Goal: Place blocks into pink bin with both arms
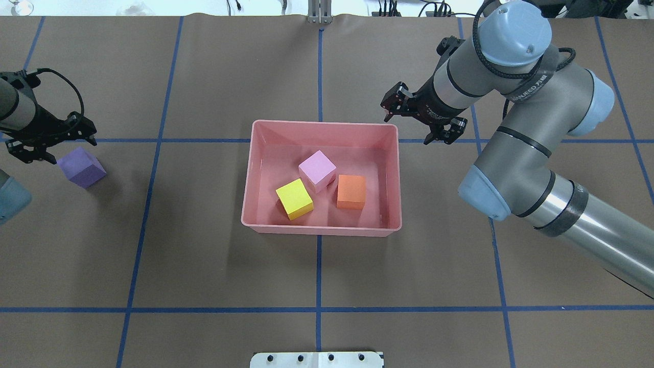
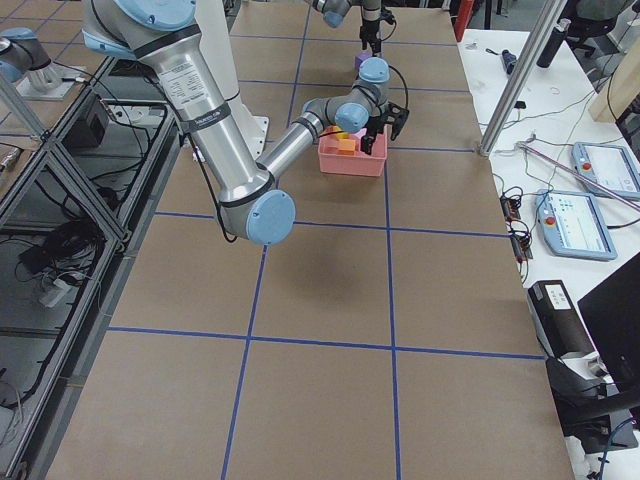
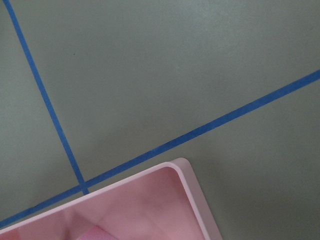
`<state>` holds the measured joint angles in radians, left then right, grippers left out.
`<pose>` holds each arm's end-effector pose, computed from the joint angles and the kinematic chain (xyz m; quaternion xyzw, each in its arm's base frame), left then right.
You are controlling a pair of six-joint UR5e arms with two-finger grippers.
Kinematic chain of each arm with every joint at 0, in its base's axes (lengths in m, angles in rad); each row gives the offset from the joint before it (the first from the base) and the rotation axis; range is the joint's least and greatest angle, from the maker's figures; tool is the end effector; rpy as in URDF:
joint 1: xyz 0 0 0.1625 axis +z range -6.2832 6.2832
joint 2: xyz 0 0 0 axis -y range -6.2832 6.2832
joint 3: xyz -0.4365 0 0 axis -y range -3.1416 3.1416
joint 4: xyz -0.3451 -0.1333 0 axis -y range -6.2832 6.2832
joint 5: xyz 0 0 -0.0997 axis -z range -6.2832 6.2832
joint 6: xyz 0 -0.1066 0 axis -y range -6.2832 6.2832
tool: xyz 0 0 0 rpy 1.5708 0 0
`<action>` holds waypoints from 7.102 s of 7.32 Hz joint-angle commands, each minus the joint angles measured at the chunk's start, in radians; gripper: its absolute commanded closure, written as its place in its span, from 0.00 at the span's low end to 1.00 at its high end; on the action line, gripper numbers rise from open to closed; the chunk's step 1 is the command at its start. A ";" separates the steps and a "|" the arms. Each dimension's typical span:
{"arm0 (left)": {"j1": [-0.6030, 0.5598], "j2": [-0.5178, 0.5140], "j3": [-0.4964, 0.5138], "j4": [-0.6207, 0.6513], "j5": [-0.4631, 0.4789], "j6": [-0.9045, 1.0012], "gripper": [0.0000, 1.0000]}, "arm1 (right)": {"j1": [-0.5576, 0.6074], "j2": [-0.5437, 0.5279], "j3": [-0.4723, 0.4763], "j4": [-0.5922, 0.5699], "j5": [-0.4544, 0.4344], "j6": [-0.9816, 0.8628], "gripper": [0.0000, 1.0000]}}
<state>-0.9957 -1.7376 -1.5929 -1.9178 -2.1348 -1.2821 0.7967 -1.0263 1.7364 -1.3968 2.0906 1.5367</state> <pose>0.2314 -0.4973 0.5547 -0.0626 0.3644 -0.2515 0.8945 -0.3777 -0.5013 0.2925 -0.0457 -0.4720 0.2230 0.8517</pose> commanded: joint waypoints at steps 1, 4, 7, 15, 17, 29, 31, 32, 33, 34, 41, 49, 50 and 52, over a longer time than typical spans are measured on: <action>0.018 0.003 0.013 0.000 0.006 -0.013 0.00 | 0.002 -0.005 -0.001 0.001 -0.003 -0.003 0.00; 0.020 0.010 0.005 0.002 0.006 -0.011 0.00 | 0.002 -0.005 -0.006 0.001 -0.006 -0.003 0.00; 0.019 0.012 -0.004 0.008 0.004 -0.005 0.00 | 0.001 -0.003 -0.006 0.001 -0.007 -0.003 0.00; 0.049 0.043 -0.001 0.000 0.006 -0.008 0.00 | 0.004 -0.012 -0.005 -0.001 -0.011 -0.003 0.00; 0.061 0.036 0.008 -0.001 0.006 -0.011 0.15 | 0.012 -0.014 -0.003 -0.001 -0.009 -0.003 0.00; 0.461 -0.652 -0.128 0.410 0.157 -0.609 1.00 | 0.180 -0.294 0.055 0.004 0.014 -0.431 0.00; 0.511 -0.693 -0.075 0.407 0.174 -0.609 1.00 | 0.180 -0.298 0.055 0.004 0.014 -0.431 0.00; 0.511 -0.712 -0.038 0.399 0.174 -0.606 1.00 | 0.180 -0.298 0.055 0.004 0.014 -0.431 0.00; 0.511 -0.738 0.008 0.399 0.174 -0.600 1.00 | 0.180 -0.298 0.055 0.004 0.014 -0.431 0.00; 0.511 -0.738 0.019 0.398 0.174 -0.599 0.83 | 0.180 -0.298 0.055 0.004 0.014 -0.431 0.00; 0.444 -0.732 -0.053 0.410 0.176 -0.565 0.00 | 0.193 -0.304 0.057 0.004 0.022 -0.432 0.00; -0.390 0.053 -0.212 0.413 -0.220 1.140 0.00 | 0.672 -0.538 -0.099 -0.010 0.265 -1.333 0.00; -0.465 0.053 -0.121 0.413 -0.217 1.293 0.00 | 0.708 -0.541 -0.127 -0.010 0.281 -1.383 0.00; -0.553 0.075 0.061 0.320 -0.221 1.473 0.00 | 0.728 -0.574 -0.129 -0.010 0.293 -1.417 0.00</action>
<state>-1.4873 -1.6774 -1.6391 -1.5363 -2.3517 0.0808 1.5084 -1.5841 1.6144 -1.4060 2.3726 0.1519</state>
